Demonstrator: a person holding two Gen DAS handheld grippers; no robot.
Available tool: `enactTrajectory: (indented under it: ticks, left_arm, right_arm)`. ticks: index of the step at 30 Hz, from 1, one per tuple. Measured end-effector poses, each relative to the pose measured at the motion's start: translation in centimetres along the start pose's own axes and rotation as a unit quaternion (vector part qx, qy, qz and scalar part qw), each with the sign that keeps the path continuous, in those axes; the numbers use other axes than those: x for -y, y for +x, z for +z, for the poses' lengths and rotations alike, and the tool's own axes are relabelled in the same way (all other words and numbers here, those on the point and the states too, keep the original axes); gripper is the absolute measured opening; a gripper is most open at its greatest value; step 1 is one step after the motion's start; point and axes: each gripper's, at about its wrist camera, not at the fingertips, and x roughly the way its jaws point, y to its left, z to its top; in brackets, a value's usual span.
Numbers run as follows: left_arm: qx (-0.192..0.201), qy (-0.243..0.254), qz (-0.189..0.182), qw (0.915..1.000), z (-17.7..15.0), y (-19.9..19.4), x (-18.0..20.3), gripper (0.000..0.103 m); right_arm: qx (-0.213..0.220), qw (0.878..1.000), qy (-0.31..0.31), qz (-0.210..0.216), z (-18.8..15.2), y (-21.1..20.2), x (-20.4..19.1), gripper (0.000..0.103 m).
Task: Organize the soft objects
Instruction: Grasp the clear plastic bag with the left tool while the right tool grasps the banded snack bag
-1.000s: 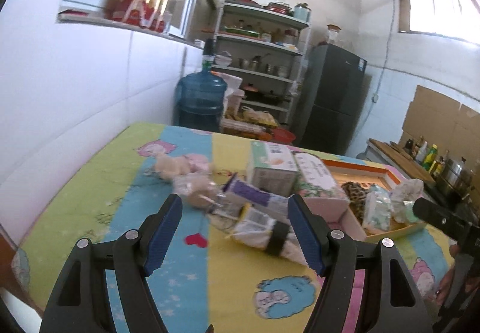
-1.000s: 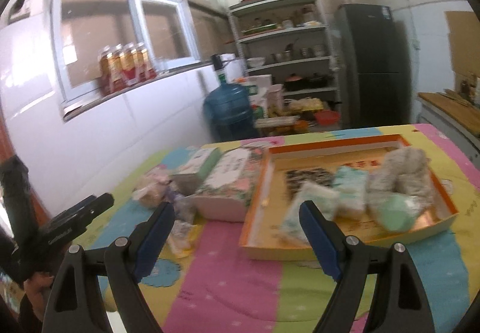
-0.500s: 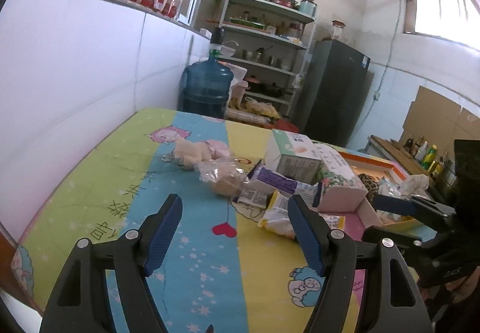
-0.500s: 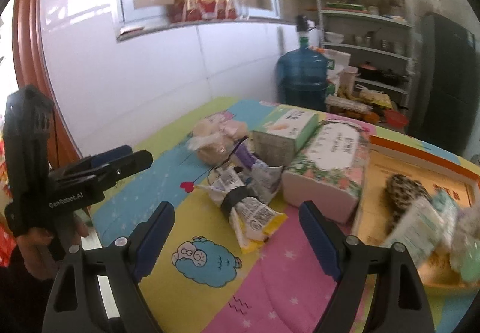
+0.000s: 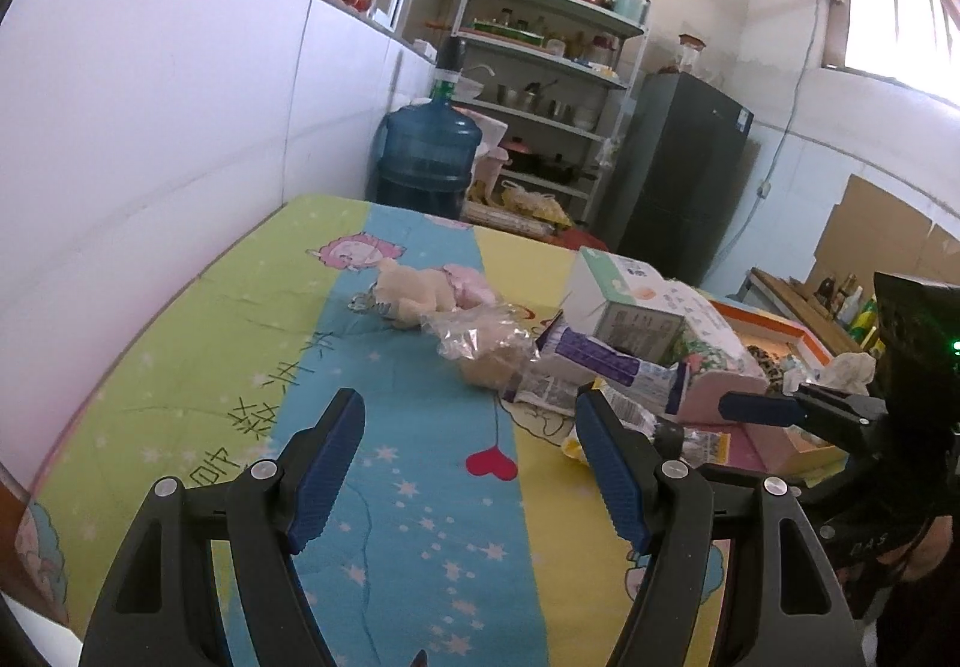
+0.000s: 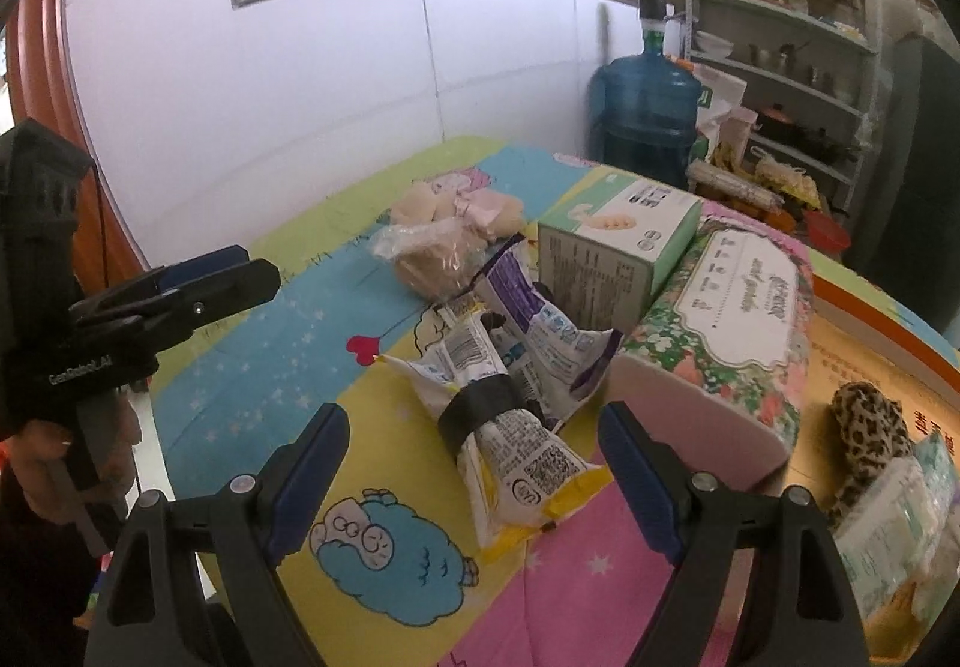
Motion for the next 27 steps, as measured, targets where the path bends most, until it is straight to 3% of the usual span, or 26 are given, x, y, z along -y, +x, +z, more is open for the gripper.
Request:
enactTrajectory:
  ticks: [12,16,19,24,27]
  left_arm:
    - [-0.029,0.019,-0.016,0.9993,1.3,2.2,-0.6,0.074]
    - [-0.041,0.023,-0.026,0.9986,2.5,3.3,-1.0,0.074]
    - [-0.058,0.027,-0.038,0.9972,3.3,4.7,-1.1,0.074]
    - [-0.093,0.035,-0.041,0.9942,4.2,7.9,-0.4,0.074]
    - [-0.107,0.041,-0.006,0.9934,4.5,10.0,0.7,0.074]
  right_arm:
    - [-0.032,0.999,-0.011,0.005,0.5,2.4,-0.1,0.084]
    - [-0.047,0.999,-0.026,-0.007,0.3,3.3,-0.5,0.073]
    - [-0.057,0.998,-0.029,-0.016,0.1,3.7,-0.6,0.049]
    - [-0.055,0.997,-0.042,-0.031,-0.4,3.3,-1.3,0.046]
    - [-0.051,0.998,-0.029,-0.028,-0.8,3.0,-1.3,0.044]
